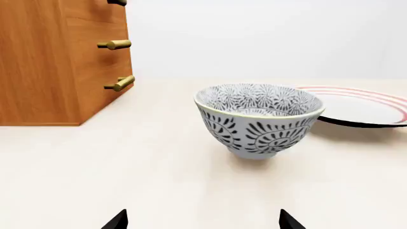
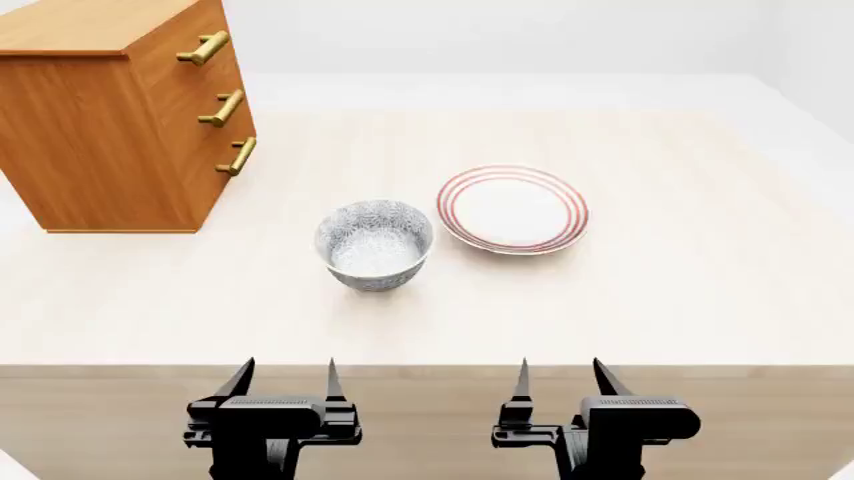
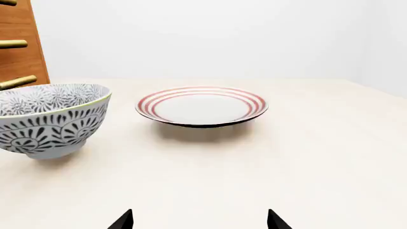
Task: Open the bottom drawer of the cabinet.
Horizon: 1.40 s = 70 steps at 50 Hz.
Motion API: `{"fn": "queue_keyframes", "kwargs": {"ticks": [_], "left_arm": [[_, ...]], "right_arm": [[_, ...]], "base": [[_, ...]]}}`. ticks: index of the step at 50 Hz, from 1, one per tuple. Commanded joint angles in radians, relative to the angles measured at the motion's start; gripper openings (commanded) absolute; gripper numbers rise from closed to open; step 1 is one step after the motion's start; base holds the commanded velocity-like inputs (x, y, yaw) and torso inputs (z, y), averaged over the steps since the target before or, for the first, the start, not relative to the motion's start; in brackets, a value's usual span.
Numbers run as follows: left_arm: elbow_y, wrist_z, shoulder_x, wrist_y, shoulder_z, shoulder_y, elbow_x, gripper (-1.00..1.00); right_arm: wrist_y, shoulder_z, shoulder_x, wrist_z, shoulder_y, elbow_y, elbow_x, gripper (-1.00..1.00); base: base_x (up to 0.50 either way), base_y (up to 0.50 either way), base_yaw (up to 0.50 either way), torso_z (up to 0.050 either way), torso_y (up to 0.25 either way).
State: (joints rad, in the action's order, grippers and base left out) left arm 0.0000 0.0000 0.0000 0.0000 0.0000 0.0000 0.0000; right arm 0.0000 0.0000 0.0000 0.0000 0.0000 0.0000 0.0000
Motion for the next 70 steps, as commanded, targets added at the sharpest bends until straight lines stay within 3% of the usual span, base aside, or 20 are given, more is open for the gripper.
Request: {"fn": "queue_keyframes", "kwargs": {"ticks": [1,18,21,23,27,30,39,70], "left_arm": [[-0.025,-0.019,-0.017,0.012,0.016,-0.006,-0.013,1.0],[-0.078,-0.061,-0.059,0.026,0.055,-0.023,-0.06,1.0],[-0.073,-0.064,-0.064,0.009,0.059,-0.027,-0.068,1.0],[-0.035,-0.058,-0.072,-0.042,0.069,-0.031,-0.075,1.0],[0.262,-0.056,-0.103,-0.402,0.073,-0.107,-0.127,1.0],[0.396,-0.065,-0.109,-0.526,0.051,-0.153,-0.171,1.0],[0.298,-0.063,-0.113,-0.435,0.068,-0.142,-0.163,1.0],[0.283,-0.093,-0.138,-0.418,0.094,-0.16,-0.179,1.0]], "right_arm": [[0.007,-0.009,0.016,0.0,0.011,0.018,0.049,1.0],[-0.015,-0.047,0.054,0.064,0.006,0.022,0.1,1.0],[0.046,-0.054,0.058,0.087,0.02,0.014,0.092,1.0],[0.099,-0.074,0.073,0.091,0.028,-0.028,0.073,1.0],[0.457,-0.071,0.105,0.104,0.102,-0.346,0.12,1.0],[0.577,-0.066,0.126,0.093,0.138,-0.509,0.163,1.0],[0.543,-0.082,0.124,0.124,0.135,-0.481,0.143,1.0],[0.534,-0.064,0.147,0.154,0.14,-0.471,0.184,1.0]], "base": [[0.0,0.0,0.0,0.0,0.0],[0.0,0.33,0.0,0.0,0.0],[0.0,0.0,0.0,0.0,0.0],[0.0,0.0,0.0,0.0,0.0],[0.0,0.0,0.0,0.0,0.0],[0.37,0.0,0.0,0.0,0.0],[0.5,0.0,0.0,0.0,0.0],[0.5,0.0,0.0,0.0,0.0]]}}
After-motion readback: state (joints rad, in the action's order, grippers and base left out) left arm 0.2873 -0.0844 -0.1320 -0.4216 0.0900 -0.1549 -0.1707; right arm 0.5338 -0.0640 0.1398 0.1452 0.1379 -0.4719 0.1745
